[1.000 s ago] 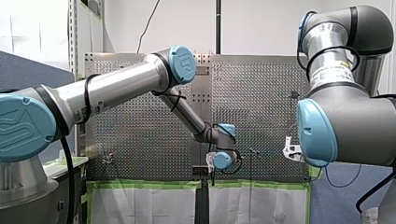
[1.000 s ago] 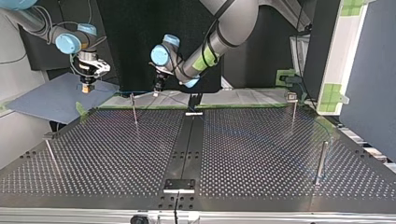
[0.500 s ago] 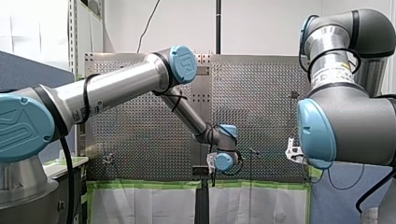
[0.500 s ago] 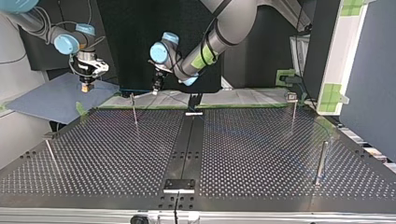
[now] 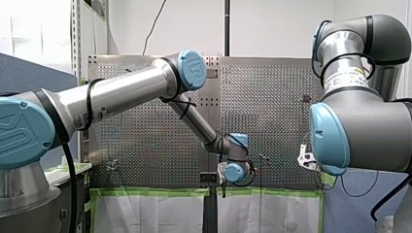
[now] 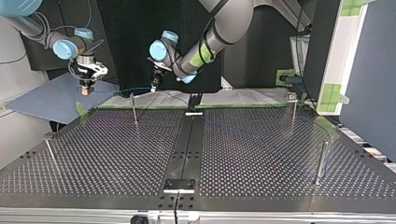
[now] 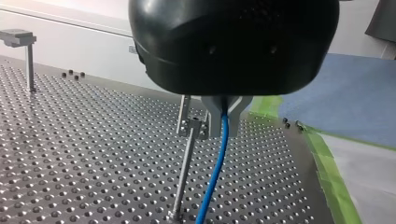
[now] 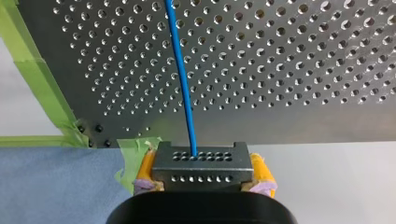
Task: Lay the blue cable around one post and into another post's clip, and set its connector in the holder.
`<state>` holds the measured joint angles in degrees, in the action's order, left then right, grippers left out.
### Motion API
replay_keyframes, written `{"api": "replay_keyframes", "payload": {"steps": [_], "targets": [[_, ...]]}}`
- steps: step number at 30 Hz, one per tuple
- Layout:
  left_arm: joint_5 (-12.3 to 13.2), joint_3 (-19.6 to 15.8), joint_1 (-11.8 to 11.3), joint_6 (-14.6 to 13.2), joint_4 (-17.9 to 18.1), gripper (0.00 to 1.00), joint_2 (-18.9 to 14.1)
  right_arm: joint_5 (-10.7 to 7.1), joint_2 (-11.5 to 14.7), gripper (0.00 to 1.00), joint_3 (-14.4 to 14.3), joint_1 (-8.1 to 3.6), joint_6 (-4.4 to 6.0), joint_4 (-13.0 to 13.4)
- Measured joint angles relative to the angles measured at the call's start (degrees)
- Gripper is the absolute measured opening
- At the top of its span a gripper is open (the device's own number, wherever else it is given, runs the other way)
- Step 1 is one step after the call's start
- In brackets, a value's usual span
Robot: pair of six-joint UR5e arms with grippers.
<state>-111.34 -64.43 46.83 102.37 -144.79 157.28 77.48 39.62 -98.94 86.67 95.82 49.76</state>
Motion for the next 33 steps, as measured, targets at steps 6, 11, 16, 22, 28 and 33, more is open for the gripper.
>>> {"api": "replay_keyframes", "payload": {"steps": [6, 11, 16, 22, 28, 33], "targets": [[0.6, 0.8, -0.4, 0.2, 0.1, 0.05, 0.3, -0.43, -0.1, 0.00, 0.7, -0.03, -0.18, -0.9], [1.1, 1.7, -0.8, 0.3, -0.2, 0.05, 0.4, -0.47, -0.1, 0.00, 0.9, -0.03, -0.15, -0.7], [1.5, 2.0, -1.1, 0.3, -0.2, 0.05, 0.4, -0.48, -0.2, 0.00, 0.9, -0.02, -0.07, -0.4], [2.5, 2.0, -1.4, 0.9, 0.1, 0.05, 0.4, -0.48, -0.2, 0.00, 1.3, 0.28, -0.43, -1.0], [4.3, 2.5, -1.7, 2.2, 0.3, 0.05, 0.7, -0.53, -0.2, 0.00, 1.4, 0.55, -0.59, -1.0], [4.8, 4.1, -1.9, 2.5, -1.3, 0.05, 2.2, -0.91, -0.2, 0.00, 1.4, 0.63, -0.69, -1.0]]}}
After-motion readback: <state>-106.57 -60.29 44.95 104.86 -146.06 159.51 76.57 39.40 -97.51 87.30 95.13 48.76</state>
